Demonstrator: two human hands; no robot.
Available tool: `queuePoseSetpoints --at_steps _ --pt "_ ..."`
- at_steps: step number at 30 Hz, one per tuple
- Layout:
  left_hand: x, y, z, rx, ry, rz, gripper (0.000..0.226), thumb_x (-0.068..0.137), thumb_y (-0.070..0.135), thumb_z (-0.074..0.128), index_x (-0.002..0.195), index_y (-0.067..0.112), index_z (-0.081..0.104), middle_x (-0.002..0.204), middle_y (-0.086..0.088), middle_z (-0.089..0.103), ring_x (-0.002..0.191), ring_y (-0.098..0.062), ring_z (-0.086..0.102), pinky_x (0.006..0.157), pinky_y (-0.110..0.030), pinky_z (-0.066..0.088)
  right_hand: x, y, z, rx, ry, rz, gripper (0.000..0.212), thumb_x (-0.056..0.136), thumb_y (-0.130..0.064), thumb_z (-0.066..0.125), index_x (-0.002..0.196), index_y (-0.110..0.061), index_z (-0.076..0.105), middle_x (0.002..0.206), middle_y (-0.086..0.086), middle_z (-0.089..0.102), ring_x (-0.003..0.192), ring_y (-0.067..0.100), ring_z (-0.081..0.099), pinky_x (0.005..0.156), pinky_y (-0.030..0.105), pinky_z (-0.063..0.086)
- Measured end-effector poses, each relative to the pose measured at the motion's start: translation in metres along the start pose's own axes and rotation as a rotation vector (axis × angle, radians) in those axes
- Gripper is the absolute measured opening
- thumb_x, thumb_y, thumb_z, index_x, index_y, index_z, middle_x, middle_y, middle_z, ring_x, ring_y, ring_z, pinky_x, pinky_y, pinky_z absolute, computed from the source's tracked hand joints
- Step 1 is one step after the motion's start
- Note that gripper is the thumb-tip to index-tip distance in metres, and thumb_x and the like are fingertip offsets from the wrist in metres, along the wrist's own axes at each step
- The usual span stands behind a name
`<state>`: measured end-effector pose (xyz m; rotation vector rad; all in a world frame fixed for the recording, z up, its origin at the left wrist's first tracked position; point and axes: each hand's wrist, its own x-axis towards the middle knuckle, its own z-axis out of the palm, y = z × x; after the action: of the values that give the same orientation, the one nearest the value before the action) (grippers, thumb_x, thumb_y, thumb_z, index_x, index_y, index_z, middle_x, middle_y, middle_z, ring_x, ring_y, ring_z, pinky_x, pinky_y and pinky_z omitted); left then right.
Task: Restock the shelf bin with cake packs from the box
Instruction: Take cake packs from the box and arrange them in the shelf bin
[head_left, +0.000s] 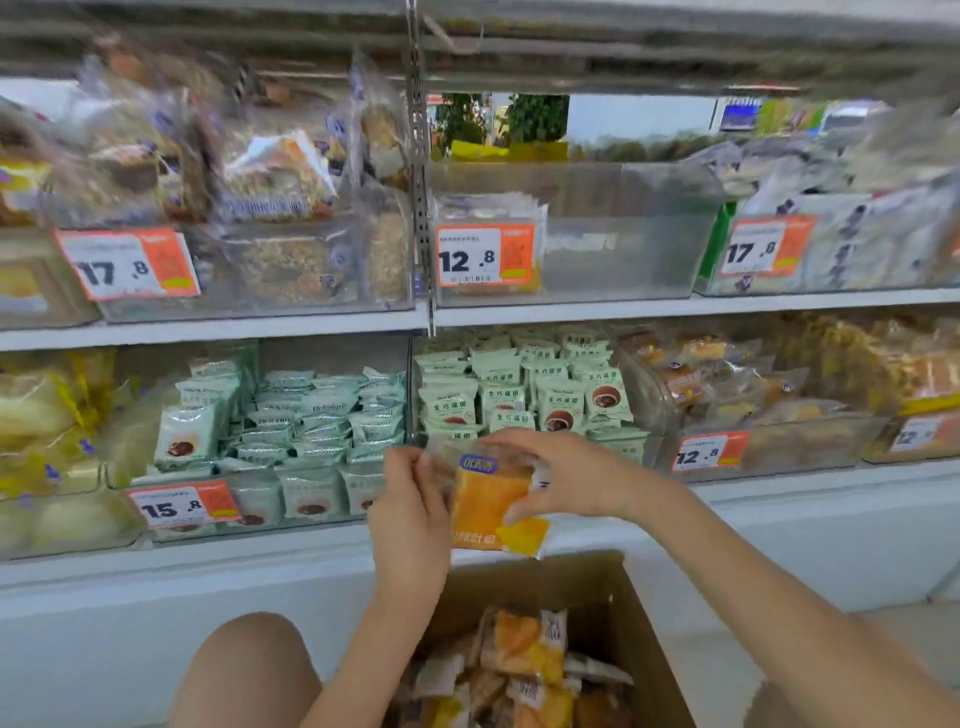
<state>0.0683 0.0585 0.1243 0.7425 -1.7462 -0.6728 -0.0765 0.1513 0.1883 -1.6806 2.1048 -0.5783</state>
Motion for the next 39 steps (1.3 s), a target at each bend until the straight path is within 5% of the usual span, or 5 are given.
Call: queuePoseSetpoints --at_steps 8,12,21,32,39 --pt "0.14 0.057 -0.01 0.102 0.004 0.336 0.035 0.093 0.054 0.018 0.095 0.029 0.043 0.072 -0.003 0.064 0.06 -0.027 0.061 0.05 -0.036 0.043 0.015 -0.056 -0.175 -0.095 0.37 -0.151 0.032 0.072 -0.019 0.081 0.095 -0.01 0.06 0.058 -0.011 0.048 0.05 -0.004 0.049 0.05 0.014 0.036" --pt "0.21 0.061 0.025 0.42 -0.109 0.444 0.07 0.094 0.051 0.044 0.145 0.006 0.029 0.147 -0.015 0.039 0.133 -0.031 0.04 0.109 -0.042 0.031 0.046 -0.083 -0.258 -0.325 0.683 -0.221 0.037 0.069 -0.024 0.083 0.098 -0.015 0.062 0.064 -0.015 0.045 0.059 -0.003 0.051 0.056 0.017 0.034" --pt "0.229 0.029 0.059 0.833 0.041 0.566 0.104 0.073 0.072 0.05 0.145 0.002 0.022 0.151 -0.01 0.035 0.112 -0.03 0.056 0.101 -0.04 0.035 0.159 -0.072 -0.256 -0.646 0.052 0.038 0.038 0.076 -0.026 0.077 0.107 -0.024 0.055 0.087 -0.015 0.044 0.09 0.014 0.044 0.076 0.023 0.036" --pt "0.232 0.021 0.066 0.87 0.097 0.611 0.104 0.072 0.071 0.048 0.145 0.0 0.024 0.15 -0.012 0.036 0.107 -0.031 0.054 0.101 -0.04 0.027 0.19 -0.022 -0.233 -0.333 0.133 -0.005 0.027 0.079 -0.006 0.069 0.094 -0.022 0.053 0.083 -0.003 0.053 0.074 0.017 0.051 0.066 0.032 0.045" --pt "0.212 0.032 0.059 0.783 0.095 0.561 0.098 0.074 0.054 0.07 0.144 -0.002 0.029 0.148 -0.016 0.038 0.13 -0.033 0.044 0.112 -0.042 0.019 0.094 -0.022 -0.199 0.051 0.868 -0.304 0.021 0.078 -0.021 0.076 0.091 -0.013 0.062 0.083 -0.004 0.061 0.08 0.012 0.055 0.074 0.022 0.045"
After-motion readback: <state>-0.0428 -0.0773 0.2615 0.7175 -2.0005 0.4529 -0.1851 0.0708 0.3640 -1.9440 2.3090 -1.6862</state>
